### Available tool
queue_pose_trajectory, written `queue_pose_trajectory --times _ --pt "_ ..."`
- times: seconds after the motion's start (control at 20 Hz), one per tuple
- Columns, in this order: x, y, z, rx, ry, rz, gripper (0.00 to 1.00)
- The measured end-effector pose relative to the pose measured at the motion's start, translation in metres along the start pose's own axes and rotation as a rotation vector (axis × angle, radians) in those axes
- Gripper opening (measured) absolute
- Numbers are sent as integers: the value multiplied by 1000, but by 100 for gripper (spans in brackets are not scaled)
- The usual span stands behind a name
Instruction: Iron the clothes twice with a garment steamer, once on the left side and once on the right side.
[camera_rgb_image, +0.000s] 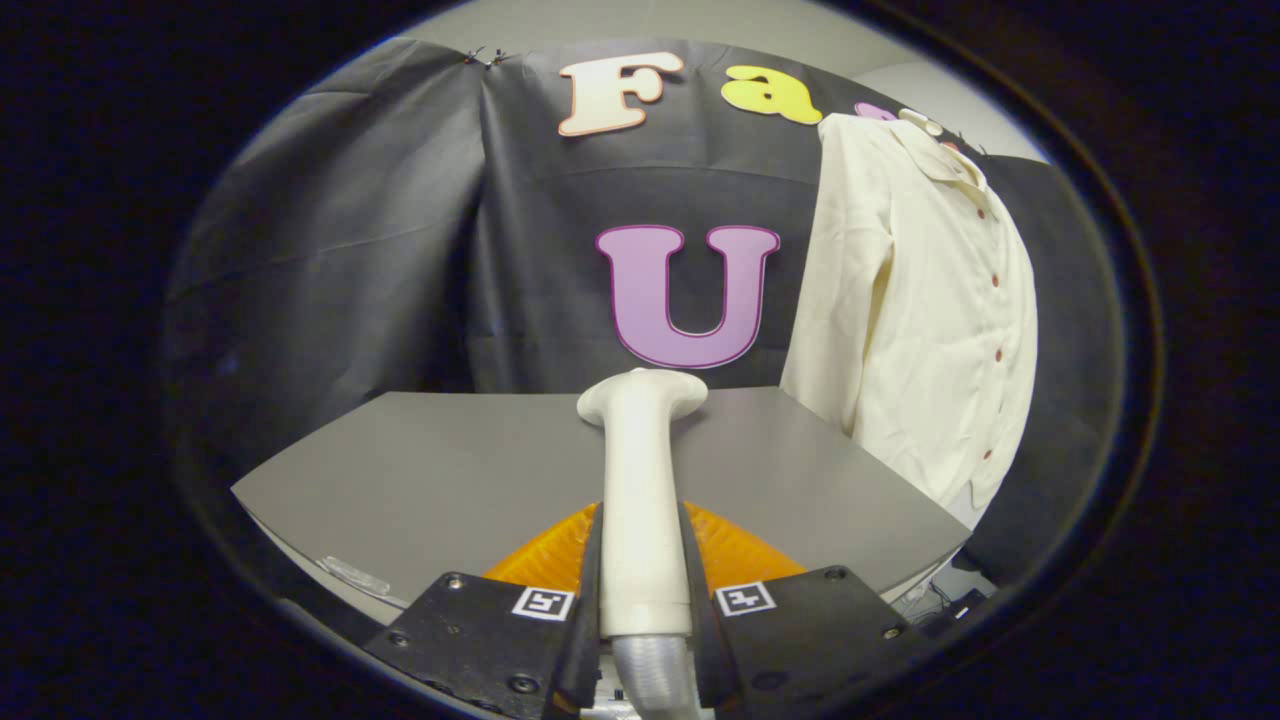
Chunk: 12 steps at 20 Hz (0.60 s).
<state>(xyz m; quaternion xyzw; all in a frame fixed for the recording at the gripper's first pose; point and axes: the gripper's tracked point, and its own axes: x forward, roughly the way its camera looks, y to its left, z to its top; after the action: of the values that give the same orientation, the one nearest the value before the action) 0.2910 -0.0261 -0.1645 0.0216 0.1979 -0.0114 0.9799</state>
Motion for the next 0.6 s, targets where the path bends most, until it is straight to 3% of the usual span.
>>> queue_pose_trajectory --times 0.3,0.6 --pt "-8 4 7 121 -9 108 35" --pt "-57 -19 42 91 -137 149 35"
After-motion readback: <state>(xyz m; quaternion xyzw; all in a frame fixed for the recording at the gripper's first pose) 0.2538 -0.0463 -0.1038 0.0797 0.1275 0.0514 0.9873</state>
